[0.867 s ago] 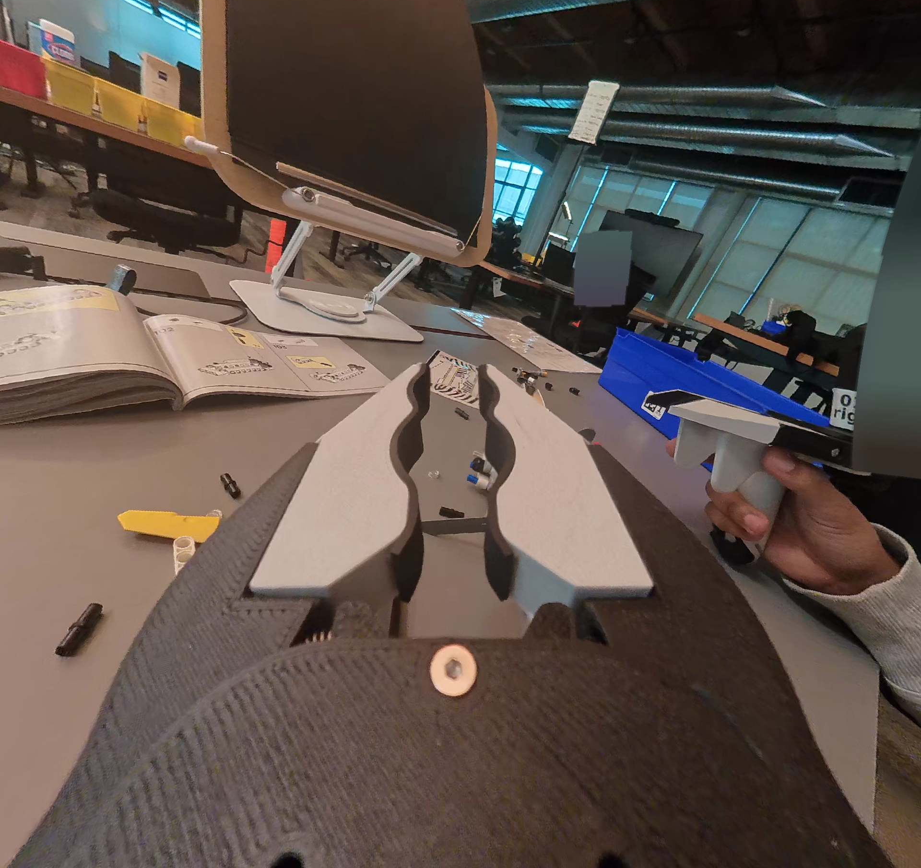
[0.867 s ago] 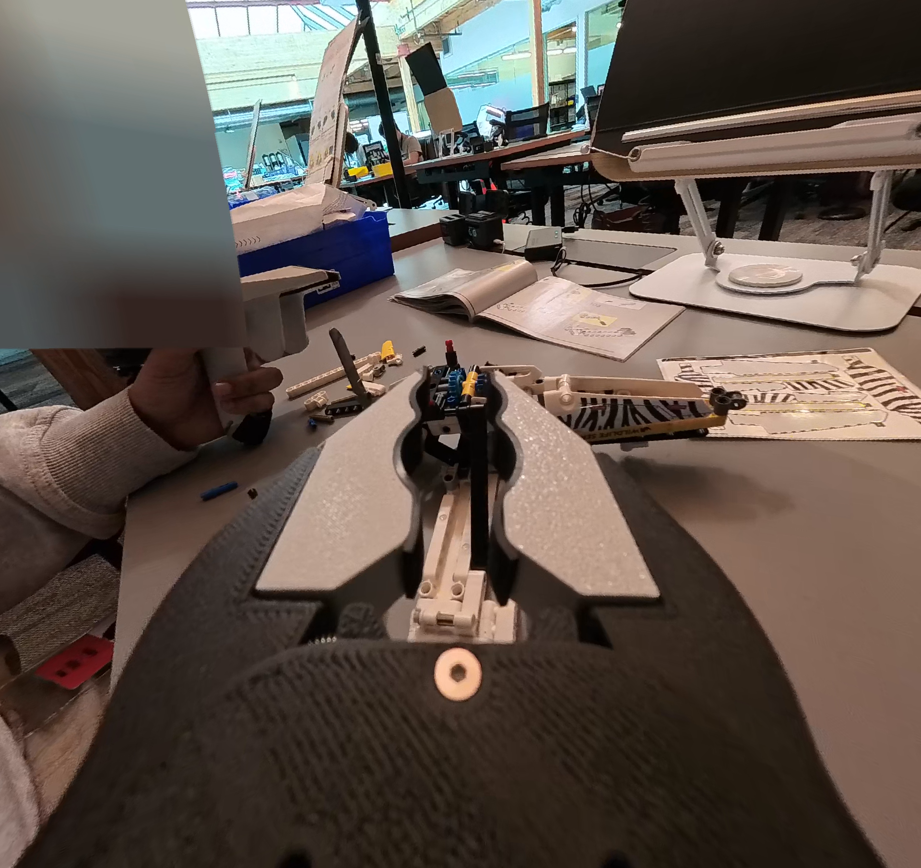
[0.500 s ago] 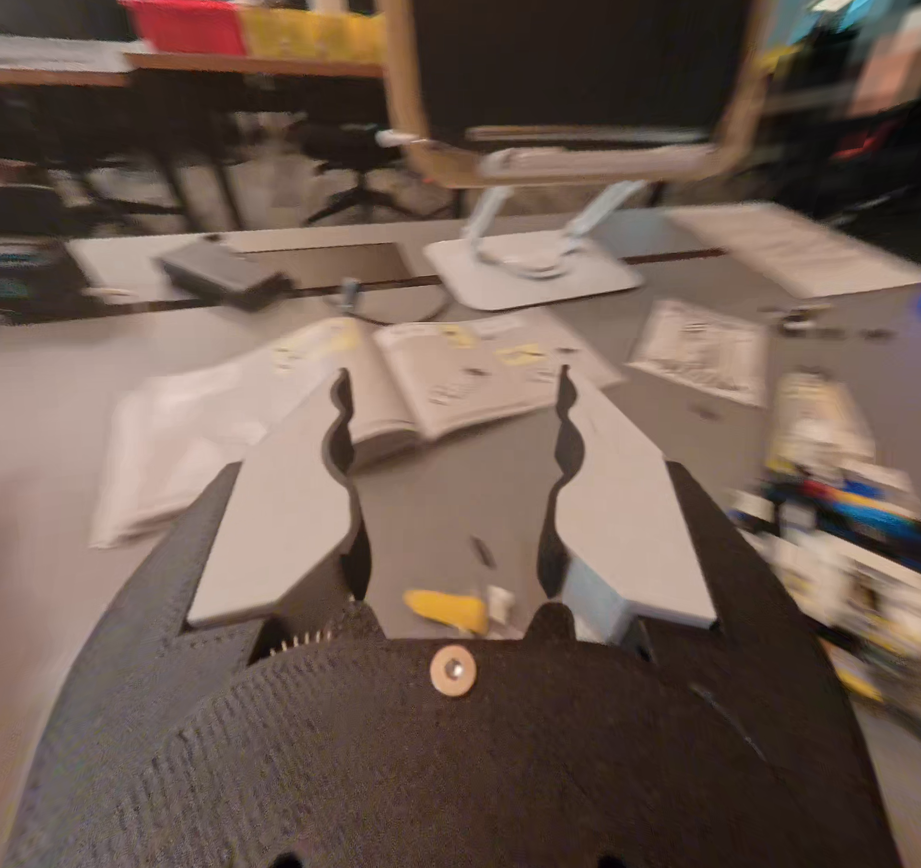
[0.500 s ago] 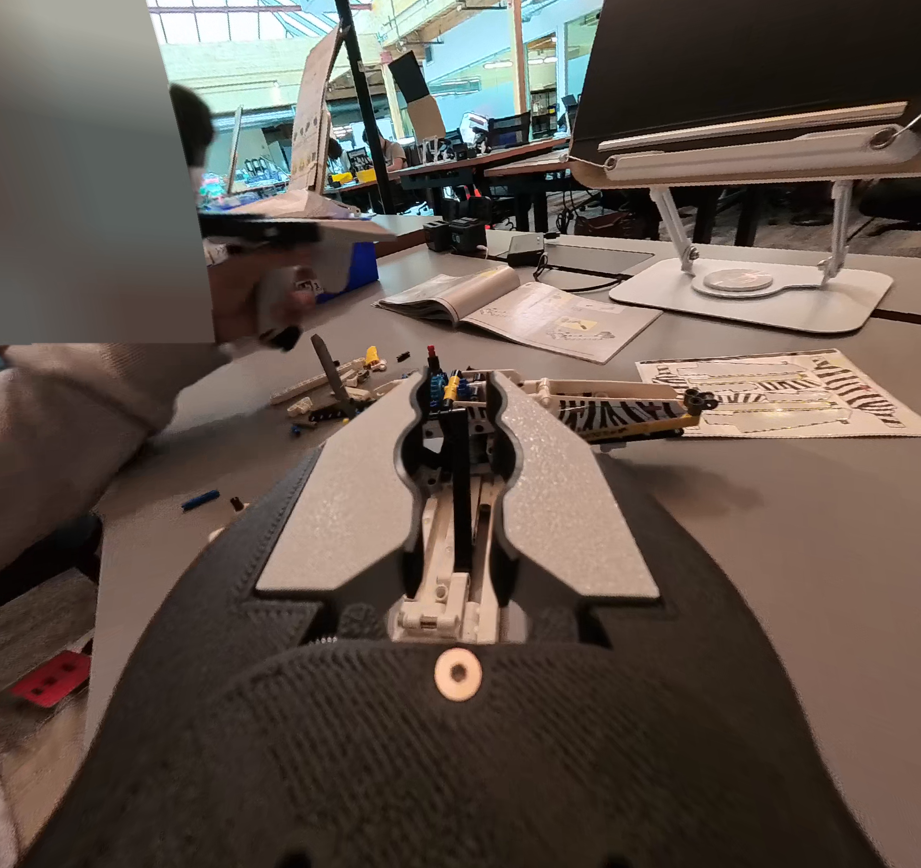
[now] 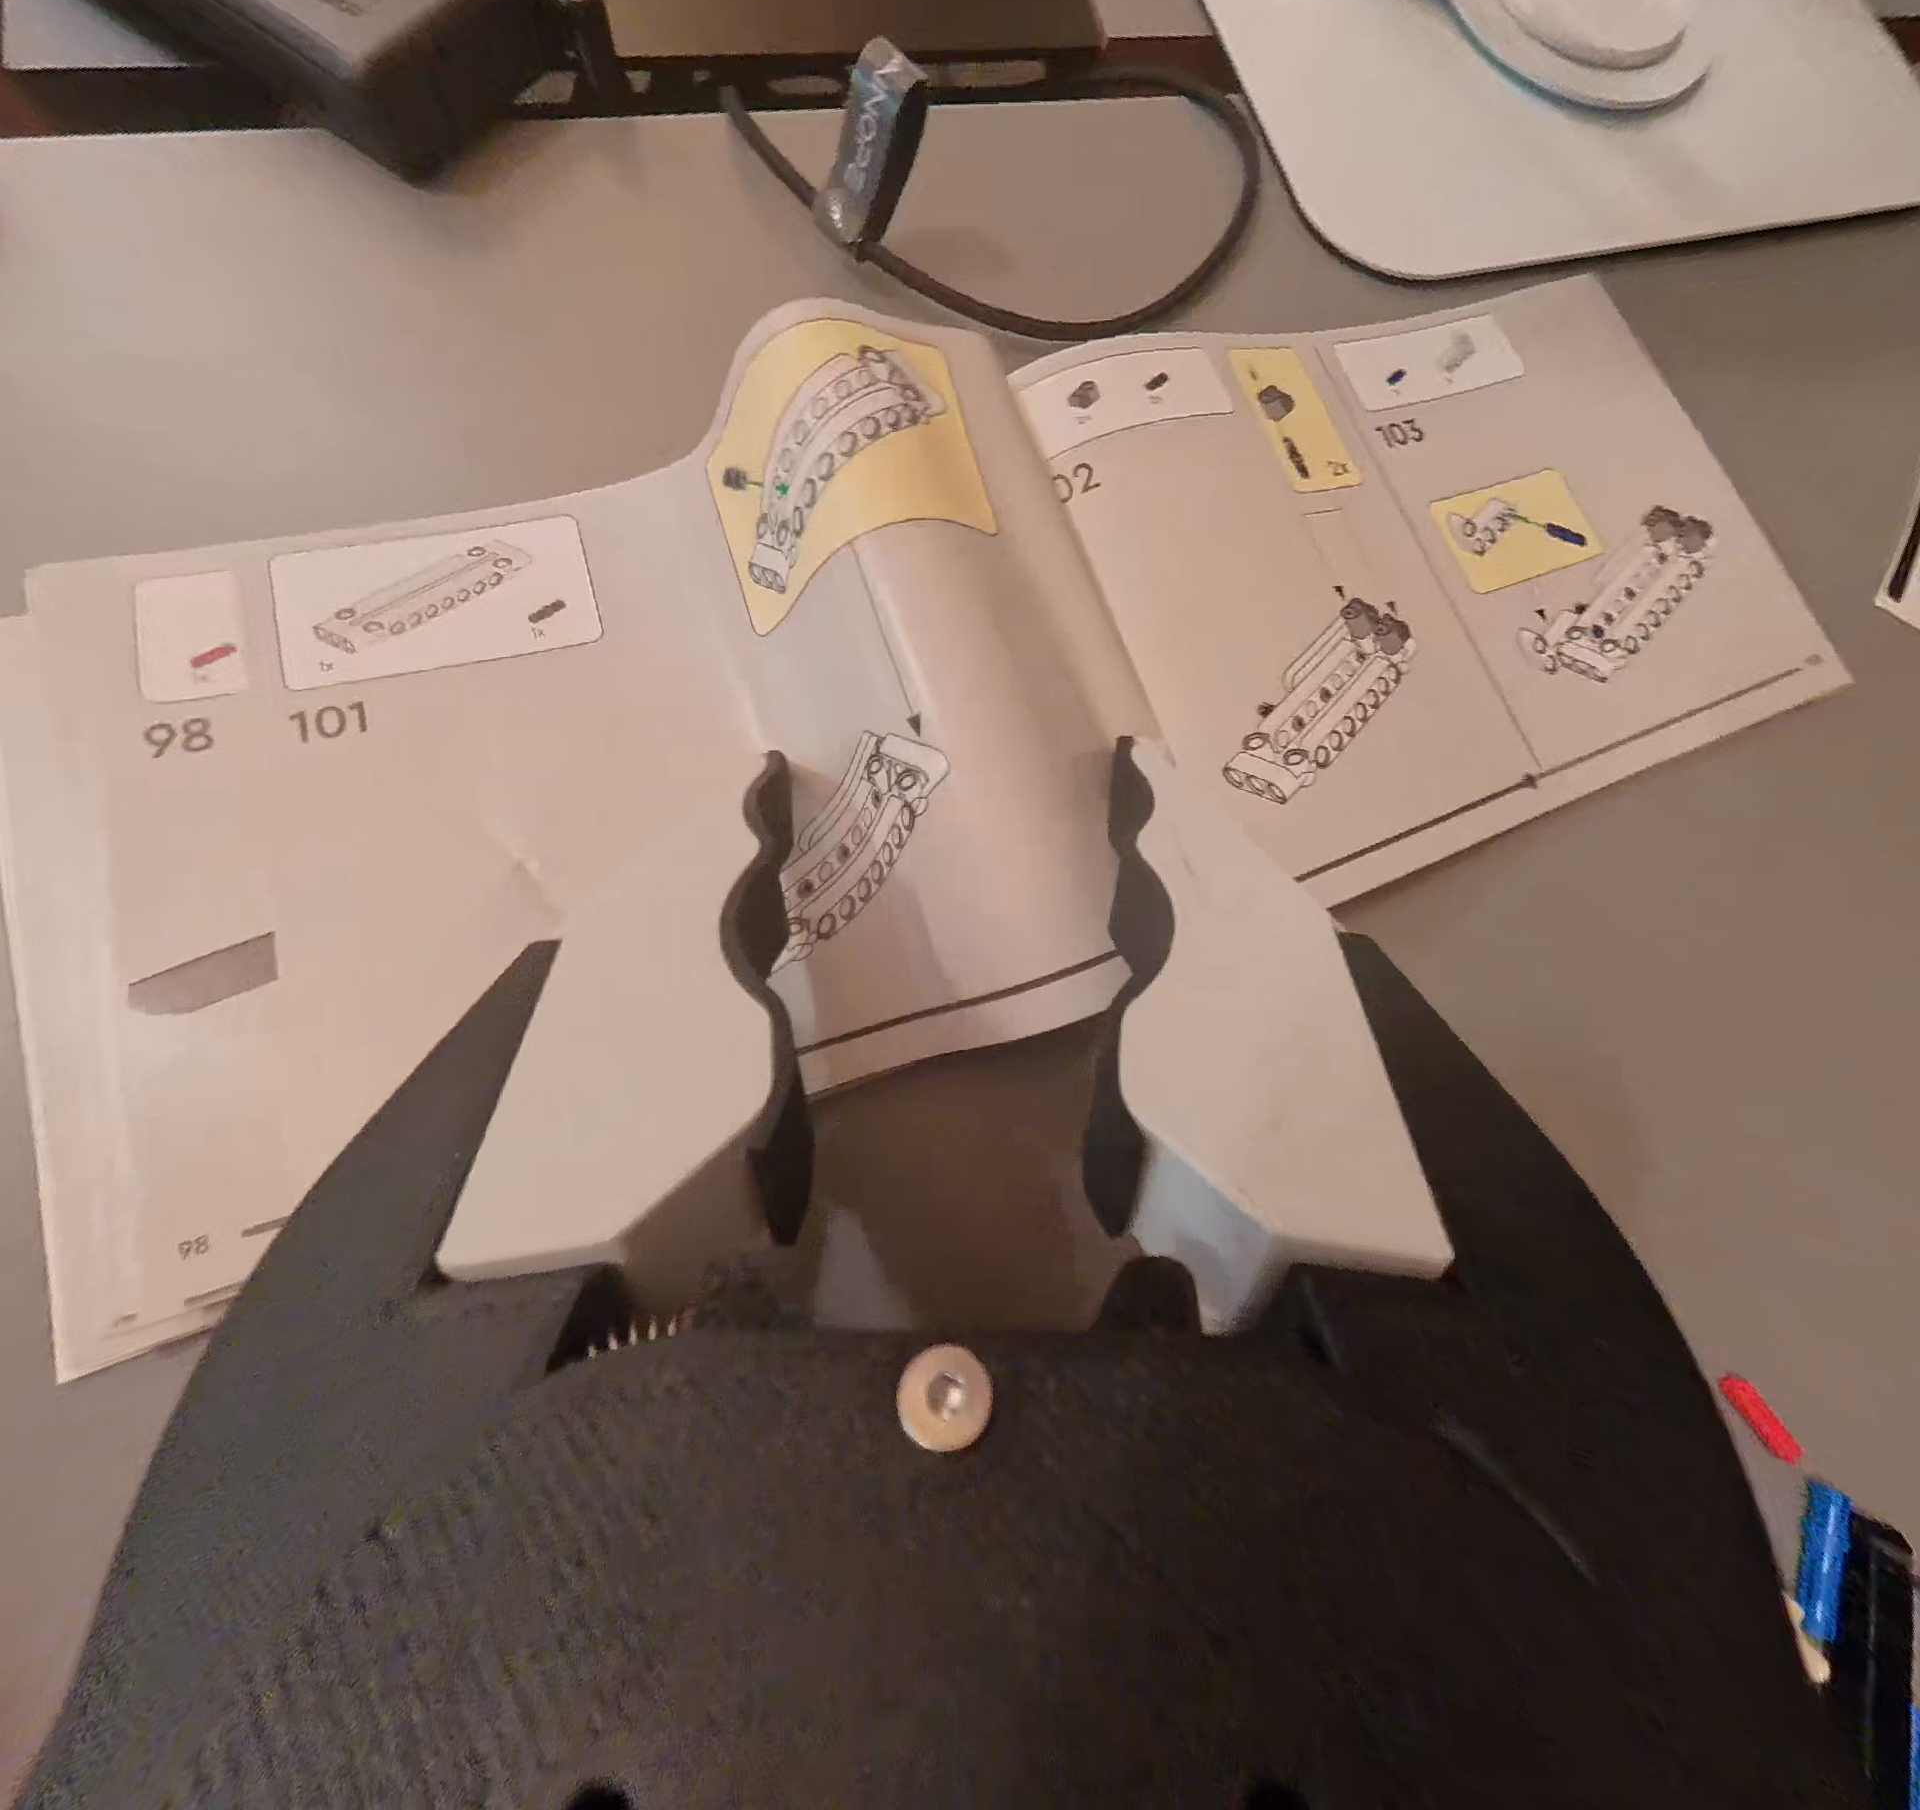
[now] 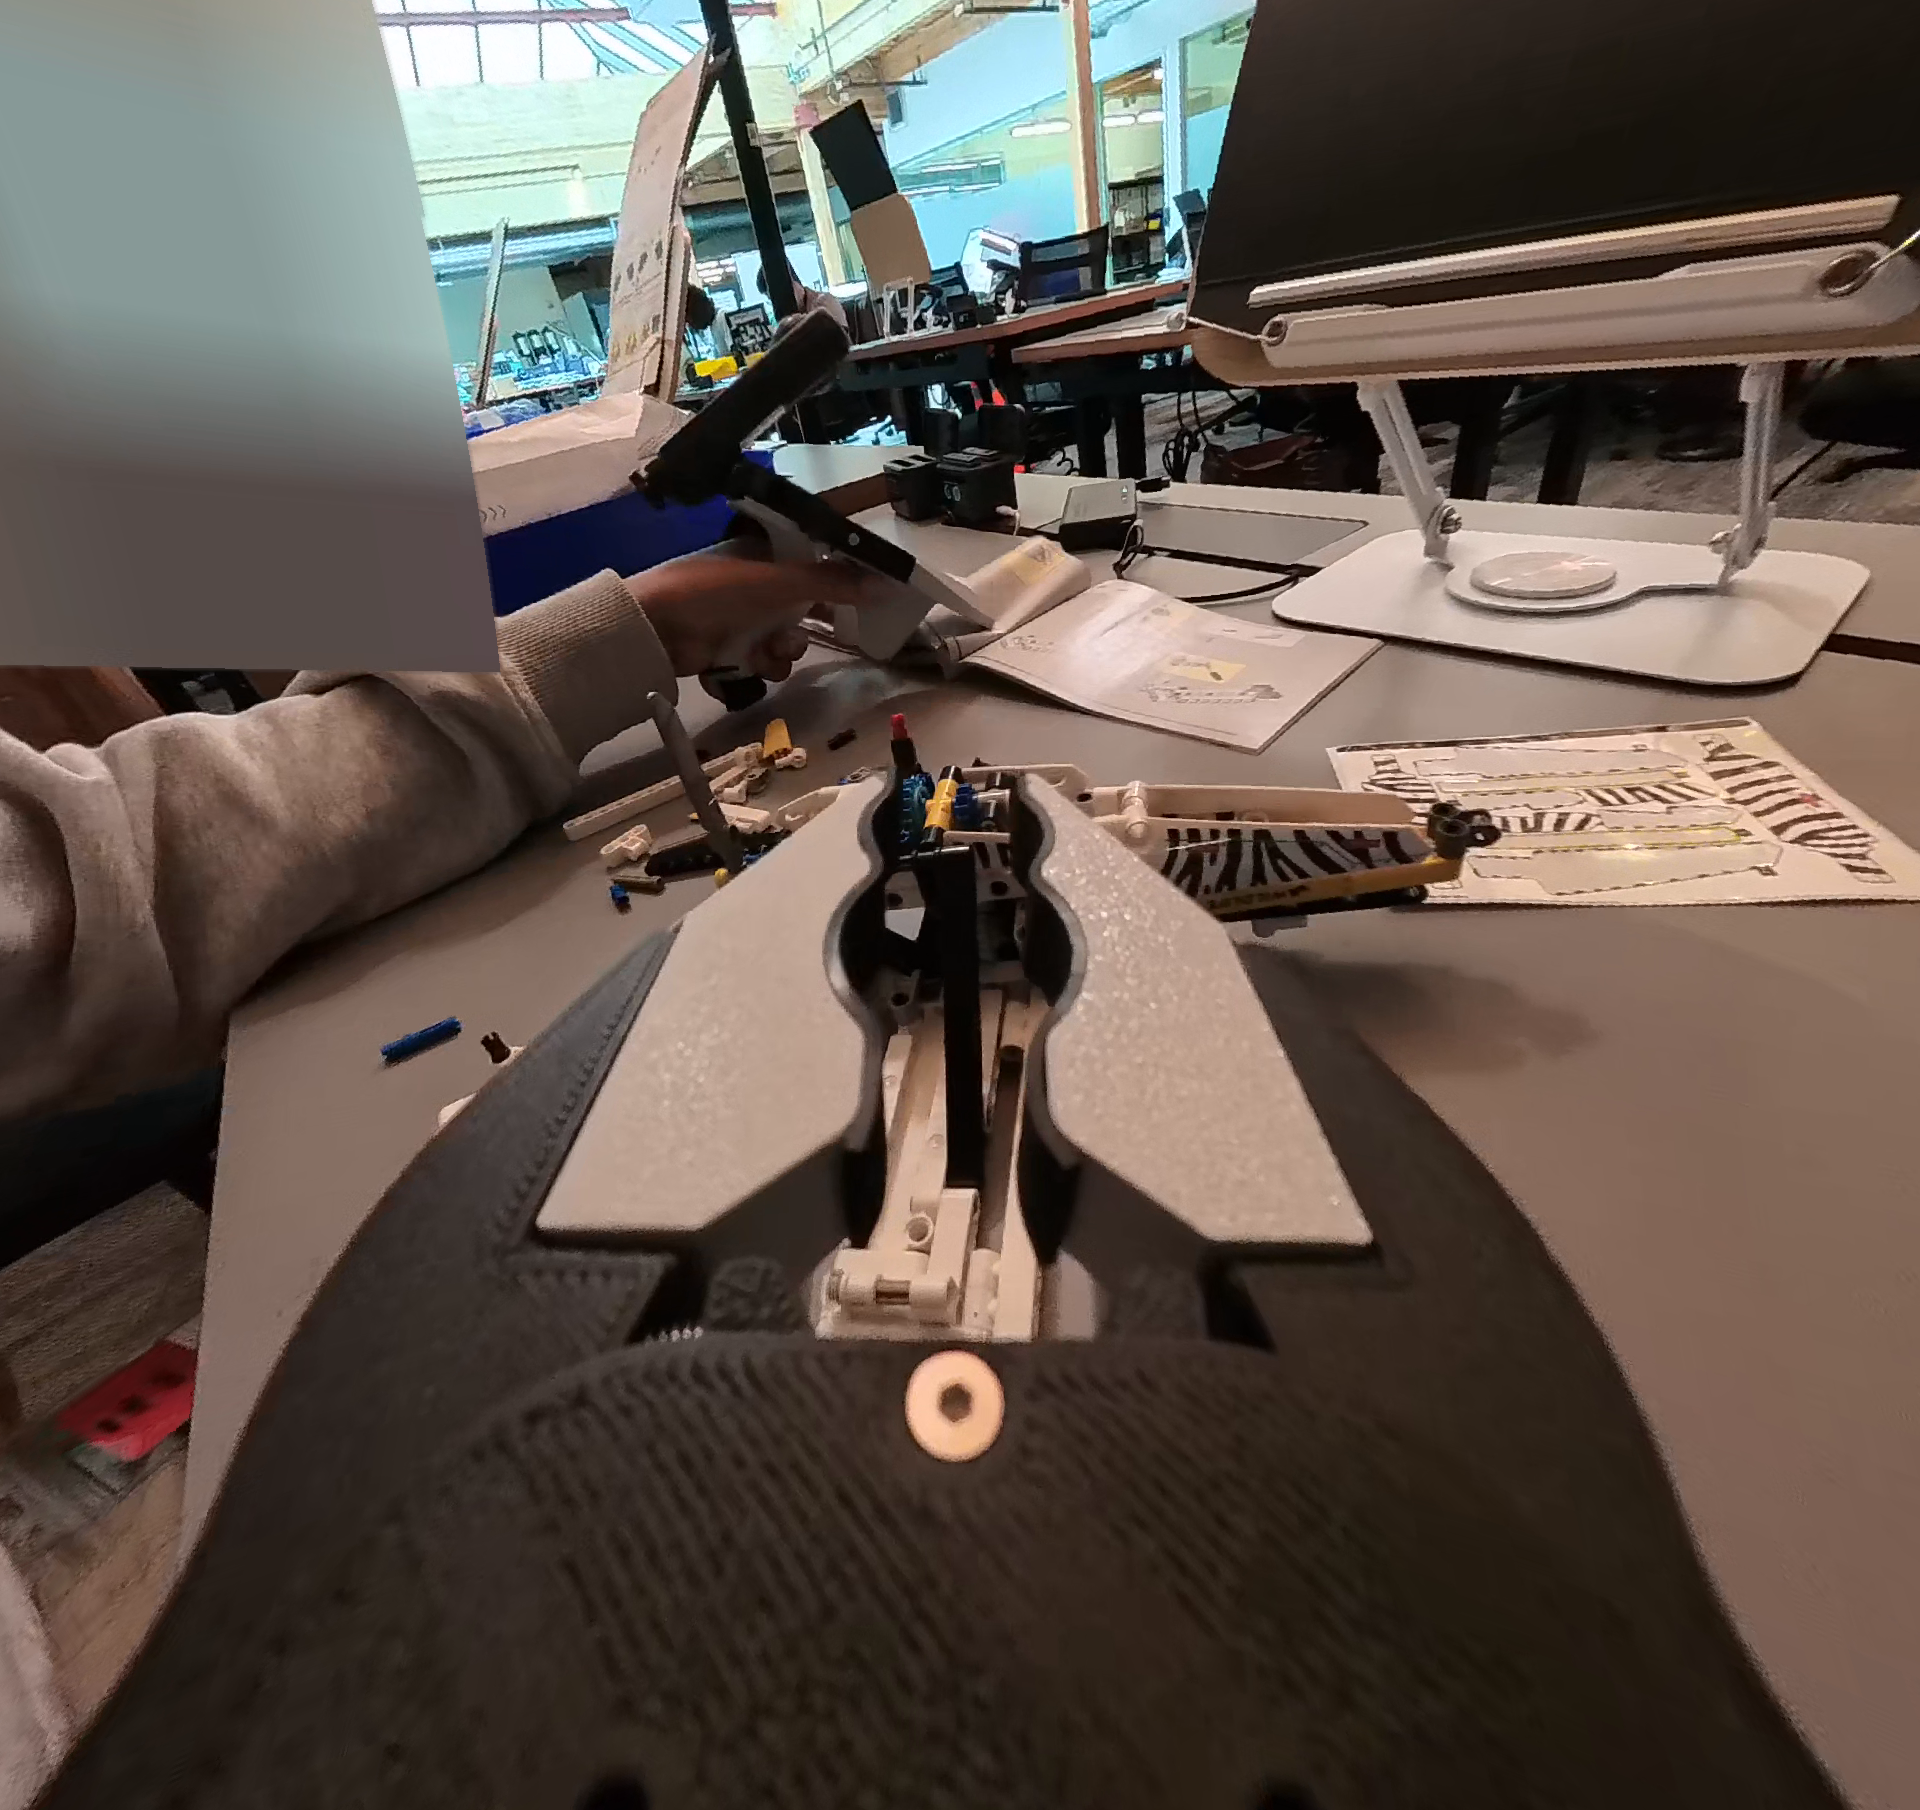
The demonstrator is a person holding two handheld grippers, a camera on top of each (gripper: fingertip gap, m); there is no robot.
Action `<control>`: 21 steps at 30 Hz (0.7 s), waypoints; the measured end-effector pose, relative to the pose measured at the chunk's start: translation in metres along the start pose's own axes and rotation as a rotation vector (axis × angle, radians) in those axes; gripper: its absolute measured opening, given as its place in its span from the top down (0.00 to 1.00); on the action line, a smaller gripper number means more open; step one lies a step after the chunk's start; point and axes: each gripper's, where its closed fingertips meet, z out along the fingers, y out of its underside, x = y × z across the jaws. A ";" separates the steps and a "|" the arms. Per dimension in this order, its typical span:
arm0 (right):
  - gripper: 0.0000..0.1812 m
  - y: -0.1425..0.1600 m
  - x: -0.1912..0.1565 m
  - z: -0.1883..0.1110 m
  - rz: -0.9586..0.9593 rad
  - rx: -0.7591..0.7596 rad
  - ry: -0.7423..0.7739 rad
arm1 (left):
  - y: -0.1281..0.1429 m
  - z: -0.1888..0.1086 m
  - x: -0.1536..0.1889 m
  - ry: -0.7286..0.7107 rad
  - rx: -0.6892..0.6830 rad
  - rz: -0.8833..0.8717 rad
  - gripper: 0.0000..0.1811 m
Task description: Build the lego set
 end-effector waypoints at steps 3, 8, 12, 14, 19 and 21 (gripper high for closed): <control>0.90 0.000 0.001 0.000 -0.012 -0.002 0.010 | -0.004 -0.004 0.006 0.030 0.034 0.032 0.76; 0.90 0.002 0.002 0.001 -0.015 -0.012 0.014 | -0.013 -0.014 0.018 0.022 0.103 0.143 0.94; 0.91 0.002 0.002 0.001 -0.020 -0.013 0.018 | -0.020 -0.019 0.032 0.017 0.157 0.208 0.96; 0.91 0.002 0.002 0.001 -0.022 -0.014 0.017 | -0.021 -0.020 0.041 0.034 0.174 0.235 0.93; 0.91 0.003 0.001 0.001 -0.025 -0.015 0.016 | -0.019 -0.021 0.067 0.148 0.183 0.246 0.81; 0.91 0.002 0.001 0.001 -0.026 -0.014 0.016 | -0.021 -0.023 0.075 0.210 0.199 0.210 0.75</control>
